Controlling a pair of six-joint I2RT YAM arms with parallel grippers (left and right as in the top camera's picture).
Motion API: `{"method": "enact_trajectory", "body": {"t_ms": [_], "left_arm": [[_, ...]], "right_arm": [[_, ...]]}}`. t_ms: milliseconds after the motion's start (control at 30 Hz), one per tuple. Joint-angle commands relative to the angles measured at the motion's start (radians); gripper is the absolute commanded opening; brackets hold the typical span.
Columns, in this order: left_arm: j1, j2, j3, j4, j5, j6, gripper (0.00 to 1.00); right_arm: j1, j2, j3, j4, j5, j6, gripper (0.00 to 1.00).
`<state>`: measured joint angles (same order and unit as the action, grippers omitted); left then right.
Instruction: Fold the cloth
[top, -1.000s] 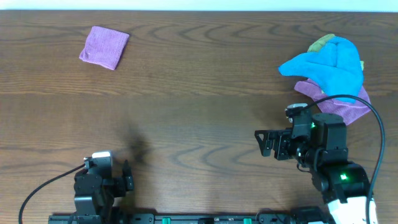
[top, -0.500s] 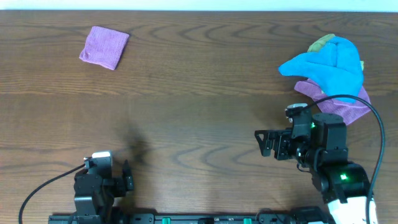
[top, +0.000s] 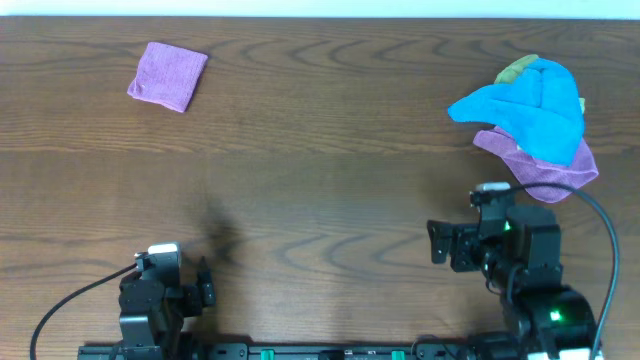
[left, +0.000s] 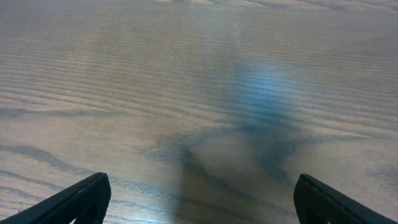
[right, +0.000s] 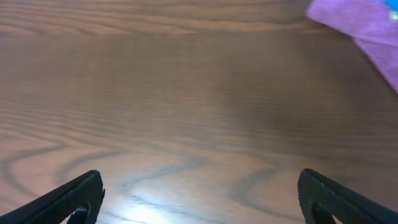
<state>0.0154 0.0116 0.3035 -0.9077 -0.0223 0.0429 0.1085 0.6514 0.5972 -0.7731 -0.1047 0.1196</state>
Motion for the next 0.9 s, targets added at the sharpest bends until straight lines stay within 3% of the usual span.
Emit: {"method": "enact_trajectory", "body": {"t_ms": [0, 533, 867], "left_arm": [[-0.006, -0.008, -0.007, -0.061, -0.01, 0.024, 0.95], [-0.006, -0.008, -0.007, -0.061, -0.01, 0.024, 0.95], [-0.006, -0.008, -0.007, -0.061, -0.01, 0.024, 0.95]], "right_arm": [[-0.006, -0.057, -0.05, 0.003, 0.087, -0.032, 0.99], [-0.027, -0.486, -0.356, 0.044, 0.121, -0.099, 0.99], [-0.084, -0.61, -0.437, 0.039, 0.135, -0.099, 0.99]]}}
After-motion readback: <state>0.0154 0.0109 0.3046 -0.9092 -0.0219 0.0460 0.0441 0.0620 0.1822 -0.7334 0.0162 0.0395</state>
